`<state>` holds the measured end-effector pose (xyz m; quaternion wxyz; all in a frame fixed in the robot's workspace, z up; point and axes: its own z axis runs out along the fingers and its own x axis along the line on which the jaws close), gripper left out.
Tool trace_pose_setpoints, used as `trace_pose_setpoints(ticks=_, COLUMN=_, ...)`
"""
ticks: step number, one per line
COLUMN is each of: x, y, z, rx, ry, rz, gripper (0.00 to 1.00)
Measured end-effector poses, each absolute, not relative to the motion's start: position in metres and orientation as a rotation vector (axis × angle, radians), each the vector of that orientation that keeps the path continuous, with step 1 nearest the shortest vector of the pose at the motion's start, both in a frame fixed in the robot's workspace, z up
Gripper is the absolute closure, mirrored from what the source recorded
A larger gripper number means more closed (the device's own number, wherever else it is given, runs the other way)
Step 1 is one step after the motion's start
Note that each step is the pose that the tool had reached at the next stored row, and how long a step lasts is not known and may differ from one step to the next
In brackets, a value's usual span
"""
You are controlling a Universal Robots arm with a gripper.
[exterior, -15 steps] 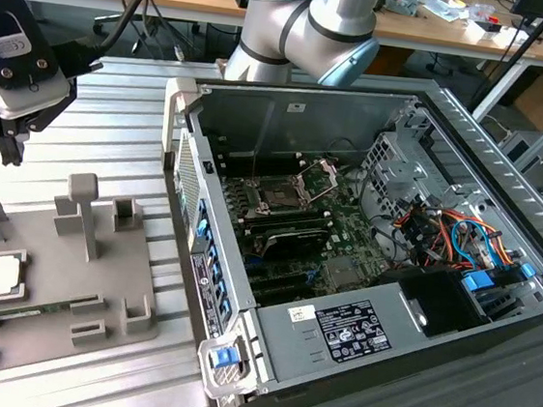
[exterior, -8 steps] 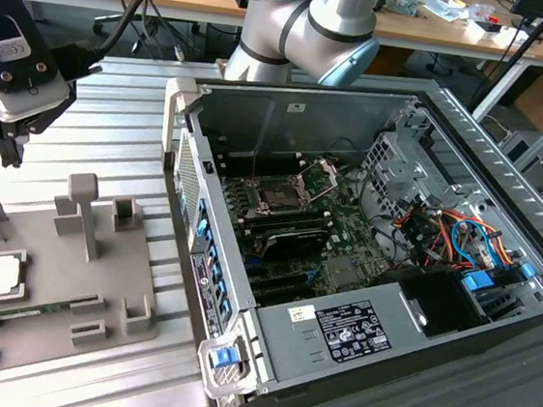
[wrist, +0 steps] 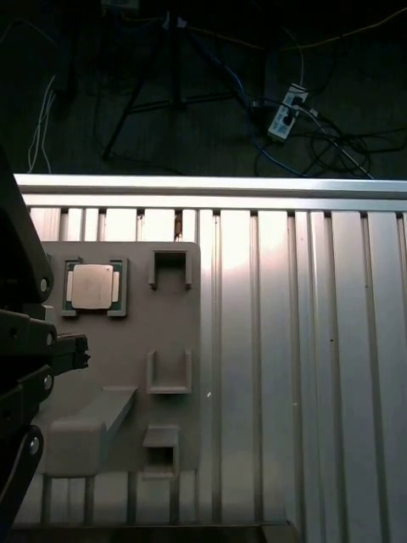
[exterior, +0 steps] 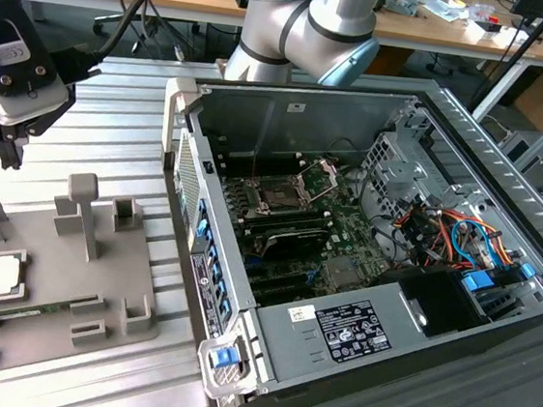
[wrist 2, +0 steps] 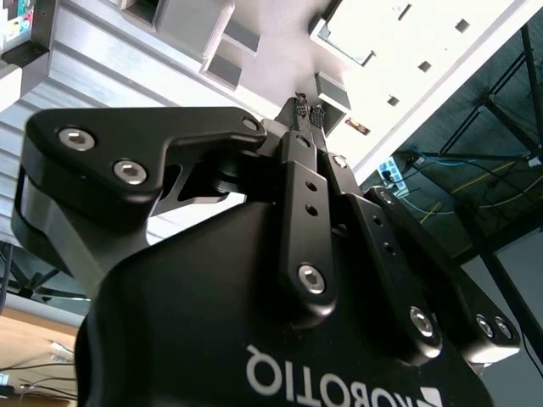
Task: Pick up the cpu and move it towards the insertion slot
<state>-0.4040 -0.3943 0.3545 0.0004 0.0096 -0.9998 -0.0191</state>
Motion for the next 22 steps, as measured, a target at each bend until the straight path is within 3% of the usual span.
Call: trace_pose_setpoints(ticks=22, x=-0.4060, y=-0.3945, z=0.3484, rx=0.030, ry=-3.140, rz=-0.060, gripper=0.89)
